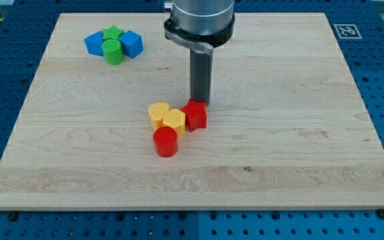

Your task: Move the red star parallel to yellow hexagon

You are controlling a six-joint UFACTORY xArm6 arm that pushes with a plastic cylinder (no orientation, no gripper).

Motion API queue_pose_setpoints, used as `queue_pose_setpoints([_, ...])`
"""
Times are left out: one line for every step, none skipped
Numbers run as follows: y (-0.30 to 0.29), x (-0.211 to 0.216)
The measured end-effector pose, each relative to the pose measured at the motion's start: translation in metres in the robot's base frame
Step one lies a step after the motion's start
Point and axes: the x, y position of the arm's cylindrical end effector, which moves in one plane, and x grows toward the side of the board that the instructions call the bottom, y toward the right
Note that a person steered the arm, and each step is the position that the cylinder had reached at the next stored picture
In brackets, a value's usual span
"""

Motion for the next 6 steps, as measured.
queue_pose_setpoints([-0.01, -0.025])
queue_pose_setpoints([-0.038, -0.04])
queue_pose_setpoints([-0.055, -0.019])
queue_pose_setpoints([-0.059, -0.01])
queue_pose_setpoints([-0.059, 0.019])
queue_pose_setpoints([-0.058, 0.019])
